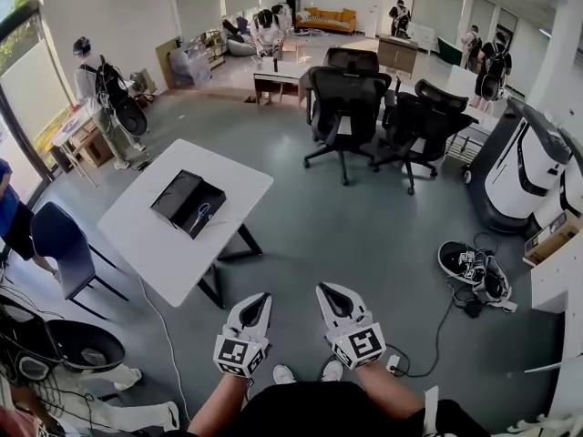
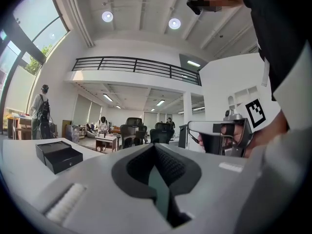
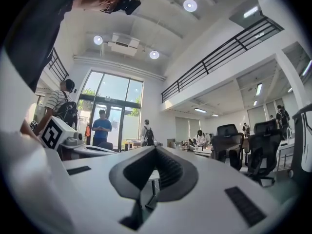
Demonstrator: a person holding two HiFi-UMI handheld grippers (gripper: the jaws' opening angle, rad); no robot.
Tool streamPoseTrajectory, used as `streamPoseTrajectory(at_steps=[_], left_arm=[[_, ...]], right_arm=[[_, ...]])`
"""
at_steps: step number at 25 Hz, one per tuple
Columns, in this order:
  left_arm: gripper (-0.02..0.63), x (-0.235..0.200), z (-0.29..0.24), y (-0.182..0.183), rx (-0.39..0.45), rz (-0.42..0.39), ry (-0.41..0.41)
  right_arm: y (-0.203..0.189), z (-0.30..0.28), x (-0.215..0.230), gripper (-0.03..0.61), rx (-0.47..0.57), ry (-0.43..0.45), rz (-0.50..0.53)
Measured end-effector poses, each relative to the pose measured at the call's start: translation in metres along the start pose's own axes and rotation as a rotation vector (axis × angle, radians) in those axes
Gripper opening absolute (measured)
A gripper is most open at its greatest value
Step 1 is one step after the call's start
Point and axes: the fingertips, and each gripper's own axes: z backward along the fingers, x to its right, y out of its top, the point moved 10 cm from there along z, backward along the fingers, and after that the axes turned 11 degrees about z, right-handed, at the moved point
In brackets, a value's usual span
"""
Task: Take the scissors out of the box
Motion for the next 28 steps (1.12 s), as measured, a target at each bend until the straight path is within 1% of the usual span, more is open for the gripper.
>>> streamPoseTrajectory(at_steps=[3,5,8,10,13,17,20,23,25,28], left_arm=[[0.009,-0.013,0.011,0.002,0.0,-0.008,0.003],[0.009,-0.022,0.017,0.003,0.001,-0.019,0.004],[0.009,-0.031,0.02,0.006,0.003,-0.024,-0.001],[0.009,-0.034,0.021,0.007,-0.006,-0.044,-0.006],[0.009,-0.042,0.02,0.004,-0.025,-0.059,-0.01],[0.009,-0.053,0.017,0.0,-0.03,-0.028,0.0],[0.009,-0.066,0.012,0.007,-0.002,0.024,0.029],[0.009,-0.08,0.003,0.022,0.033,0.064,0.05],[0.009,-0.087,-0.01,0.029,0.046,0.047,0.065],[0.009,-0.096,-0.037,0.03,0.037,-0.014,0.097]], right_arm=[[0.007,-0.005,-0.01,0.008,0.02,-0.007,-0.012],[0.011,-0.008,-0.016,0.008,0.044,0.004,-0.023],[0.013,-0.012,-0.021,0.008,0.023,0.006,-0.007],[0.015,-0.015,-0.024,0.008,0.004,0.009,0.007],[0.014,-0.023,-0.027,0.008,0.007,0.028,0.014],[0.009,-0.035,-0.022,0.008,0.002,0.043,0.002],[0.0,-0.049,-0.015,0.008,-0.005,0.058,-0.01],[-0.008,-0.068,-0.007,0.008,0.01,0.1,-0.032],[-0.013,-0.082,0.004,0.008,0.021,0.124,-0.036],[-0.017,-0.108,0.026,0.008,0.03,0.155,-0.03]])
